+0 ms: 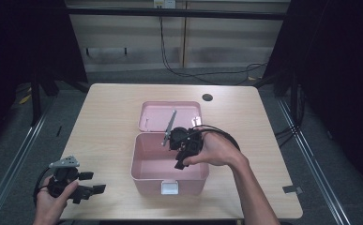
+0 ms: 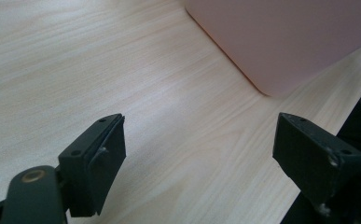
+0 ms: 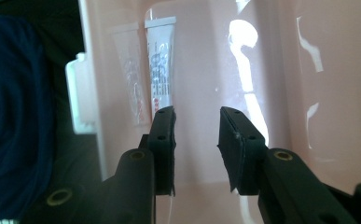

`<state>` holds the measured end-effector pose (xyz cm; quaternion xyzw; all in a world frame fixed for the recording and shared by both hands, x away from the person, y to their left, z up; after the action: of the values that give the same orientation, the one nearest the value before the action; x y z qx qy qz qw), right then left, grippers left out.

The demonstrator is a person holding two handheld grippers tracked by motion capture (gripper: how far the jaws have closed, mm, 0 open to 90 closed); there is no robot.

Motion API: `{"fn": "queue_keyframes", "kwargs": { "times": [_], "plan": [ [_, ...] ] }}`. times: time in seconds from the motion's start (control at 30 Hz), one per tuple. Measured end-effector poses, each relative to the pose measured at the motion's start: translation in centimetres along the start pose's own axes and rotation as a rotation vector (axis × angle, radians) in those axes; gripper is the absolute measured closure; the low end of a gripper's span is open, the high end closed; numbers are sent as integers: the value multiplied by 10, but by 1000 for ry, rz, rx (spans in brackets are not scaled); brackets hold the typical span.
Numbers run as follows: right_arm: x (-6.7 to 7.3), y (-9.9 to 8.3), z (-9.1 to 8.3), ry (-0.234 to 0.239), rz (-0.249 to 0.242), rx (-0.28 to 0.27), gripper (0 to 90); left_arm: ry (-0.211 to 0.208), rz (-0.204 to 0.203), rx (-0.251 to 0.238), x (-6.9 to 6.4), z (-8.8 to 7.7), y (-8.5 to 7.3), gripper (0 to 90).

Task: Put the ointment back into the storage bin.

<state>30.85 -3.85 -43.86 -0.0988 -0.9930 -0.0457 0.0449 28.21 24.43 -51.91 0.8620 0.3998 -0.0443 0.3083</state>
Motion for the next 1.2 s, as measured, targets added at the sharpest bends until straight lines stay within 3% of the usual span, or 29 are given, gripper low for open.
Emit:
{"fn": "queue_keyframes", "kwargs": {
  "times": [0.3,0.33,0.47,0.9,1.1,1.2],
  "plan": [
    [-1,-19,-25,-33,4,39,671,0,-2,-1,0,0,0,171],
    [0,-22,-28,-37,22,56,671,-1,-2,-2,0,0,0,171],
    [-1,-34,-40,-55,38,46,670,-2,-5,-3,0,0,0,170],
    [-2,-81,-45,-68,140,45,639,1,-7,4,0,1,0,171],
    [0,-96,-41,-71,159,43,623,1,-7,3,0,1,0,171],
    [0,-110,-36,-77,199,40,600,5,-9,3,1,2,0,171]
  ]
}}
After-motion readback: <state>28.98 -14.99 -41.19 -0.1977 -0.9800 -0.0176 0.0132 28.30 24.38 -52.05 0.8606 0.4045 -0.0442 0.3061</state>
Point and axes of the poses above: each handheld gripper's, and its own axes: z roughly forward along the jaws, y roughly out of its top, x roughly to its left, the point moved 9 cm from there along z, roughly forward along the jaws, and after that the axes turned 11 degrees about x, right-handed, at the moved point
